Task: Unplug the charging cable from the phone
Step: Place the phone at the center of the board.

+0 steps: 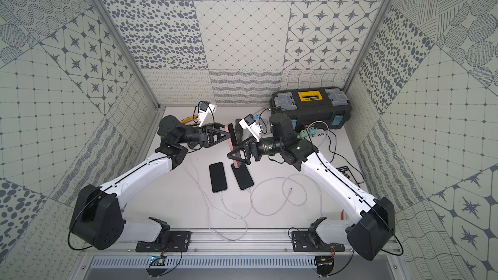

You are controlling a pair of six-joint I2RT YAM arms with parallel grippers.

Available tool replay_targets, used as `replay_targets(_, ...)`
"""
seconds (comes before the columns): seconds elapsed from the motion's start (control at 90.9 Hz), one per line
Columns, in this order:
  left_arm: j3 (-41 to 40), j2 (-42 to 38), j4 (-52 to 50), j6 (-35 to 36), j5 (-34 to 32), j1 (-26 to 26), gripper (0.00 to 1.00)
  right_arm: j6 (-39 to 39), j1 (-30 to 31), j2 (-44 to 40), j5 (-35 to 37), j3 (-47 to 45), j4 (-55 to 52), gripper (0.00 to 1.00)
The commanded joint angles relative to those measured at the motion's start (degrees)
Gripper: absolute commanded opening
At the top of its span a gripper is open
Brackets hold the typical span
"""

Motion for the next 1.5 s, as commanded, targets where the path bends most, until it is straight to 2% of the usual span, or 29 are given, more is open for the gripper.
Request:
replay_targets(0.0, 1.13, -0.17, 4.12, 0.73, 0.37, -0.41, 0.00, -0.84, 0.42, 0.38, -0.44, 1.75, 2.39, 0.96)
replay_targets(0.385, 1.08, -0.25, 3.88, 1.07, 0.21, -0.41, 0.00, -0.26, 0.58, 0.13, -0.51, 0.93, 3.87, 0.68)
replay_targets(0.44, 0.96, -0.26, 3.86, 1.16, 0.16, -0.41, 0.06, -0.17, 0.60, 0.02, -0.66, 0.66, 4.22, 0.63)
replay_targets(0.473, 0.92, -0.27, 3.82, 1.16, 0.05, -0.45, 0.12, -0.17, 0.59, 0.03, -0.73, 0.61, 4.34, 0.61)
replay_targets(0.528, 0.90, -0.27, 3.84, 1.23, -0.08, -0.41, 0.32, -0.17, 0.55, -0.07, -1.18, 0.45, 4.70, 0.59)
replay_targets(0.583, 0.83, -0.26, 3.85, 1.26, -0.14, -0.41, 0.57, -0.17, 0.55, -0.28, -1.47, 0.28, 5.28, 0.56)
replay_targets(0.638, 0.74, -0.39, 3.36, 1.43, -0.50, -0.41, 0.91, -0.13, 0.55, -0.59, -1.59, 0.02, 5.83, 0.55)
replay_targets(0.671, 0.72, -0.45, 3.01, 1.62, -0.58, -0.39, 0.97, -0.09, 0.55, -0.82, -1.56, -0.20, 6.24, 0.55)
replay_targets(0.836, 0.59, -0.59, 2.00, 2.40, -1.47, -0.34, 0.98, -0.11, 0.57, -1.46, 0.06, -1.01, 6.81, 0.53)
replay_targets(0.947, -0.14, -1.42, -1.15, 4.69, -4.37, 0.10, 0.98, 0.13, 0.55, -1.68, 2.23, -1.63, 6.74, 0.52)
replay_targets(1.178, -0.73, -8.56, -26.94, 22.48, -18.63, 1.08, 0.98, 0.66, 0.47, -2.83, 9.87, -3.71, 6.00, 0.51)
replay_targets(1.299, -0.90, -11.51, -34.72, 28.48, -25.12, 1.09, 0.98, 0.49, 0.47, -2.64, 15.96, -4.02, 3.05, 0.51)
replay_targets(1.486, -2.16, -13.21, -39.06, 31.02, -29.80, 1.09, 0.98, 0.70, 0.55, 0.71, 29.60, -3.31, -4.59, 0.51)
